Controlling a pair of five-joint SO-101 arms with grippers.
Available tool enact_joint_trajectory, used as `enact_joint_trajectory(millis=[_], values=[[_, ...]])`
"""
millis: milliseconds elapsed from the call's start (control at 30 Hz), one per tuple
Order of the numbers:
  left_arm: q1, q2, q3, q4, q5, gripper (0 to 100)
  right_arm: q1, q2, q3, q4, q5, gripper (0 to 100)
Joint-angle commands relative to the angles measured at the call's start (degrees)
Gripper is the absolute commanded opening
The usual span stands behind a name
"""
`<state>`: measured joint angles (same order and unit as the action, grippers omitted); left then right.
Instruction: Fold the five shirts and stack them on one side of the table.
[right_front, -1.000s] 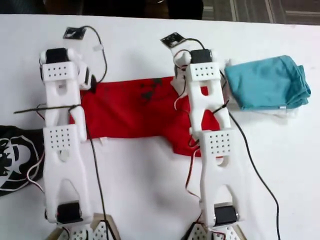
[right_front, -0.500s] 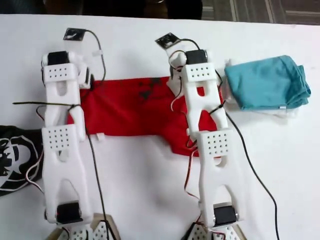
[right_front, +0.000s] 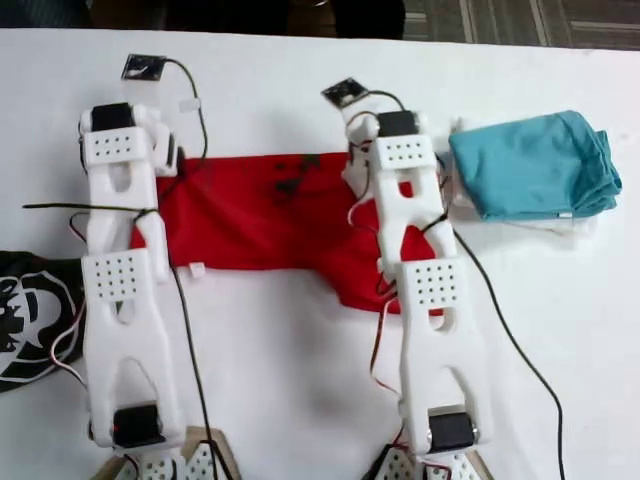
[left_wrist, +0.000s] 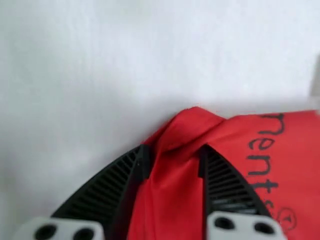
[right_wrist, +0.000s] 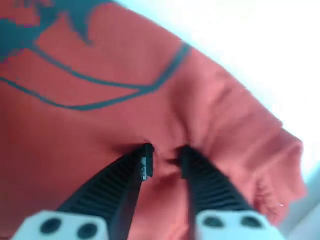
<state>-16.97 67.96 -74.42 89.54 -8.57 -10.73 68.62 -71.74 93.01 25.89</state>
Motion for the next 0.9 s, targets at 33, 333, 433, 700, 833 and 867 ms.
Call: enact_joint_trajectory(millis=[33,333,433,700,833,867], values=[[-1.14,-5.19,-1.36,4.75,0.44,18,3.3,-0.22,0.0,1.1,-0.26,4.2],[-0.53,-6.77,-14.29,13.19,0.44,18,8.57,-5.49,0.0,5.14,3.69,10.8],[-0.53,-9.05,-11.82,13.19,0.44,18,9.63,-9.71,0.0,6.73,3.78,10.8],[2.11,-27.25,10.86,13.1,0.18,18,8.04,-25.45,0.79,8.31,3.78,11.0],[5.45,-32.0,24.04,9.58,-1.85,18,5.32,-32.48,6.68,8.31,3.78,14.4],[6.33,-32.09,26.95,8.35,-2.02,18,4.35,-34.68,10.02,8.31,3.78,15.2]])
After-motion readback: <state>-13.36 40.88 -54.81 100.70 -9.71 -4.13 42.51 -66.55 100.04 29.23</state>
